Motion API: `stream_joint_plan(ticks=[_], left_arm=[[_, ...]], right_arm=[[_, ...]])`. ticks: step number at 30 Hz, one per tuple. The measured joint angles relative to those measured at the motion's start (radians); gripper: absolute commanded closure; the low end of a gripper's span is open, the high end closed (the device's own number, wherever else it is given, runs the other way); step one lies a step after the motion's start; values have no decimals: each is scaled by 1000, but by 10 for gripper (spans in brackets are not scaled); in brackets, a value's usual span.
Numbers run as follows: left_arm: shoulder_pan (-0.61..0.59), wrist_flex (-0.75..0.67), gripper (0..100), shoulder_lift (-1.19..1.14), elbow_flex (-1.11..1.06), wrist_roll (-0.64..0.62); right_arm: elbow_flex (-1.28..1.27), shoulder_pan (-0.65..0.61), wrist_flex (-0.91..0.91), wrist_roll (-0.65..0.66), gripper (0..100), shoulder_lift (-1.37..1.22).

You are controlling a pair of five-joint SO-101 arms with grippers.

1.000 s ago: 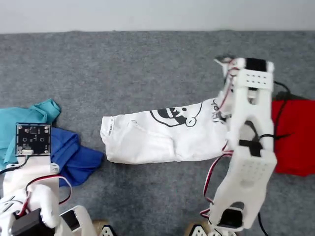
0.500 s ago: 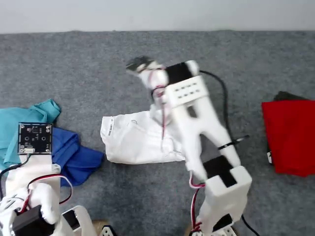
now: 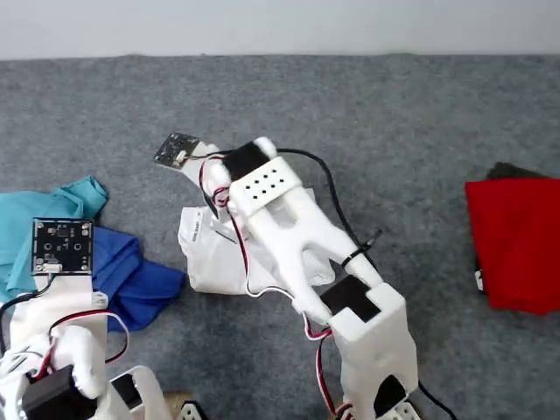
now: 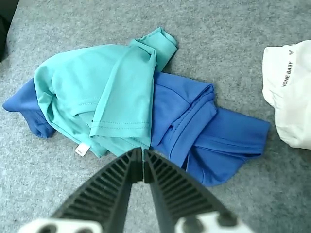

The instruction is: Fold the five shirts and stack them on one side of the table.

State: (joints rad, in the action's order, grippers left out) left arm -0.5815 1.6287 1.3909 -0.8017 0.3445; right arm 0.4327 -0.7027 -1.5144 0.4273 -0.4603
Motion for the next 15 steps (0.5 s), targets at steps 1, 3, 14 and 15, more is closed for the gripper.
stream_joint_plan(ticks=[1, 3, 14, 15], left_arm=[[0, 0, 985, 0, 0, 0], [0, 0, 985, 0, 0, 0], [0, 0, 985, 0, 0, 0], [0, 0, 985, 0, 0, 0]], right_arm=[[0, -9, 3, 0, 857, -6], [2, -32, 3, 0, 785, -21], [275, -54, -235, 17, 994, -34], [275, -35, -239, 29, 990, -34]])
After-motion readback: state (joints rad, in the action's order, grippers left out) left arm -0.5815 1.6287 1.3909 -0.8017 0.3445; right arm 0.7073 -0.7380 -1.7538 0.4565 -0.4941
